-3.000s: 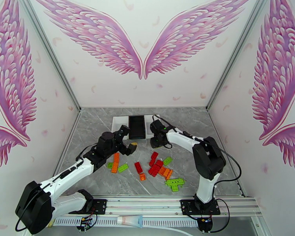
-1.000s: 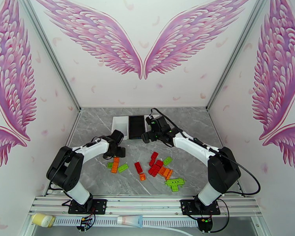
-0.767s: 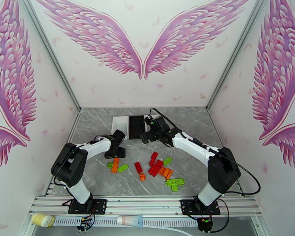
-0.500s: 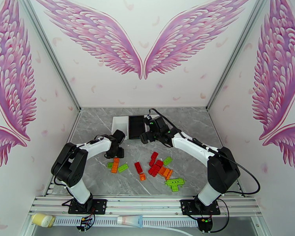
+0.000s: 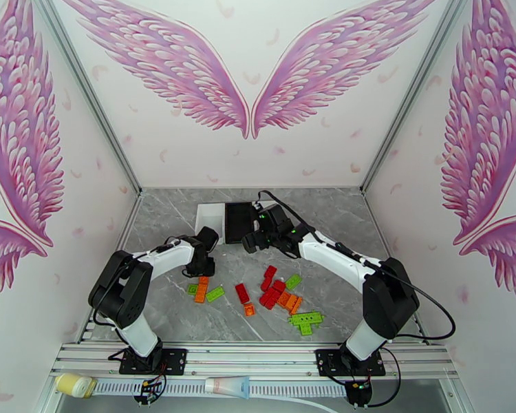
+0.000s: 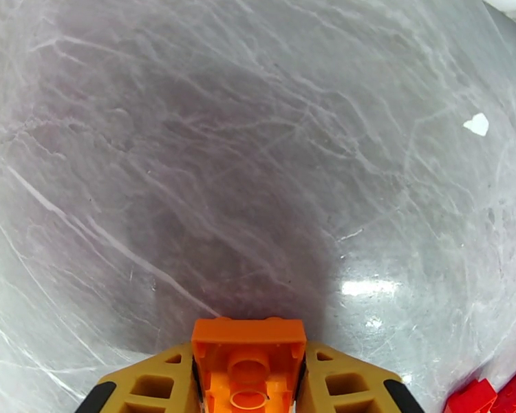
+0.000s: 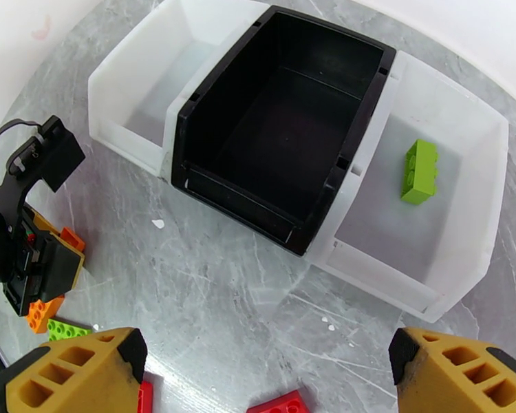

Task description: Sort the legos into containers by color

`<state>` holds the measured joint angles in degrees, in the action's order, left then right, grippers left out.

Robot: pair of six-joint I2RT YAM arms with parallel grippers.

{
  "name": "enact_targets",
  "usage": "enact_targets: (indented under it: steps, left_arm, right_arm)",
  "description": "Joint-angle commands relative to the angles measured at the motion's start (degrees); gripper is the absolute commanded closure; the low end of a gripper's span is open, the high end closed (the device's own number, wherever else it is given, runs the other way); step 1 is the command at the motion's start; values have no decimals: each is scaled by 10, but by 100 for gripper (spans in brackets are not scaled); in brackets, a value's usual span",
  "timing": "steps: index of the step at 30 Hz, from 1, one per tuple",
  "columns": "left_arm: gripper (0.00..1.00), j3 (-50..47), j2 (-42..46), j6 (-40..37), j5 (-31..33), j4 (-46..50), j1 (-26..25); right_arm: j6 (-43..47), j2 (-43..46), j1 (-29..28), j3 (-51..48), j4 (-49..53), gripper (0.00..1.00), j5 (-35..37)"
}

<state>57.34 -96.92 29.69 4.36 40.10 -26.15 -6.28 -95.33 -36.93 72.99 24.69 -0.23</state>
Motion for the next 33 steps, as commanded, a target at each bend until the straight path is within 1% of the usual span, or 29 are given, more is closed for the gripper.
enact_targets:
  steps: [1, 5, 9, 12, 16, 20, 23, 29, 31, 33]
  left_arm:
    - [72, 1, 59, -19, 23, -24, 0]
    - [71, 24, 89, -36, 55, -53, 1]
    - [71, 56, 83, -50, 73, -112, 8]
    - [71, 103, 53, -64, 82, -141, 15]
    - [71, 188, -10, -76, 85, -148, 28]
    - [70, 250, -70, -88, 90, -164, 37]
    - [70, 275, -103, -105, 103, -190, 42]
    - [68, 312, -156, -107, 90, -201, 55]
    - [65, 302, -159, -108, 90, -219, 56]
    - [59, 292, -156, -106, 89, -233, 57]
  right_arm:
    - [-24, 21, -8, 9, 5, 1, 8]
    - [-57, 39, -9, -9, -4, 1, 36]
    - [-102, 48, -9, -14, -4, 1, 62]
    - [-123, 57, -9, -21, -10, 1, 72]
    - [-136, 67, -9, -30, -8, 1, 85]
    - [-143, 71, -9, -35, -4, 1, 88]
    - [-148, 72, -8, -32, 11, 1, 91]
    - [-161, 82, -7, -39, 21, 1, 101]
    - [-175, 82, -7, -40, 26, 0, 104]
    - [-194, 83, -6, -39, 34, 1, 107]
